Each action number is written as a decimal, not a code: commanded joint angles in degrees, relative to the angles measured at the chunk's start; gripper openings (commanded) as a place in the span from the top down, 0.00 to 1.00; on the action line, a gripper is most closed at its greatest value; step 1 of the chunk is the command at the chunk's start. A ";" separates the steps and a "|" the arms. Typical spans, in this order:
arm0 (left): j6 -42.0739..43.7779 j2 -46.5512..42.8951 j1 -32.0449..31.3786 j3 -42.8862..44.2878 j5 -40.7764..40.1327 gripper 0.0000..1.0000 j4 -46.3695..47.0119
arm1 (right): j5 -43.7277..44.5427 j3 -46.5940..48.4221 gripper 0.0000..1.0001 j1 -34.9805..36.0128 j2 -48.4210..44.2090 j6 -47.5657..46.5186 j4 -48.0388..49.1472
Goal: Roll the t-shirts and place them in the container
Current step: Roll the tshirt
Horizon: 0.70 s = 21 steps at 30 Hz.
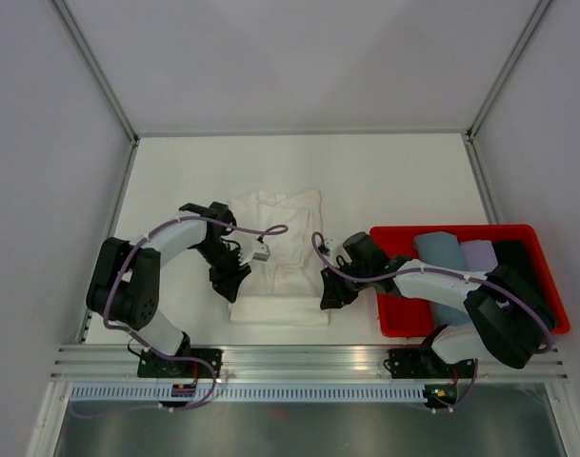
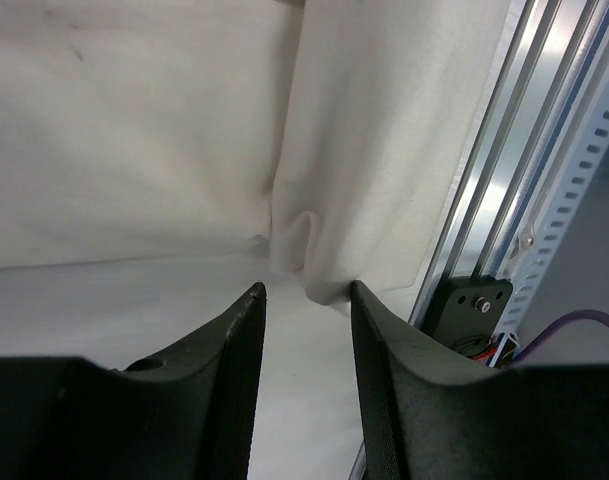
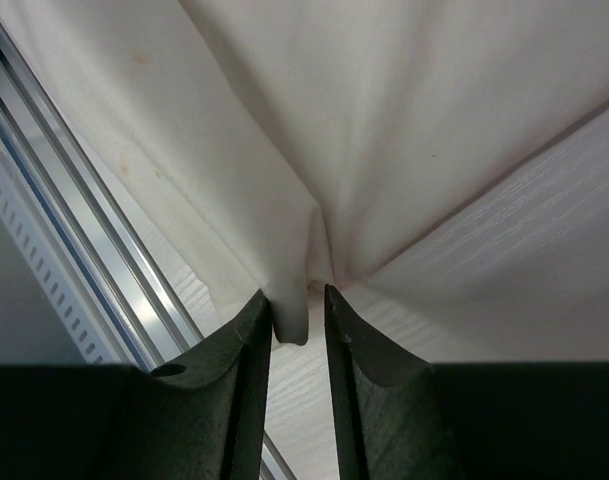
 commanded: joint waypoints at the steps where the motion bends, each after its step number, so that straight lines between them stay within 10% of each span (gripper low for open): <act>1: -4.05 -3.52 0.24 3.61 2.76 0.55 -0.08 | 0.93 2.29 0.68 -0.32 -0.36 0.31 1.07; 21: -25.33 -10.03 -12.16 -6.84 -11.04 0.64 16.17 | 12.53 7.03 0.59 -0.41 -3.16 3.05 -3.58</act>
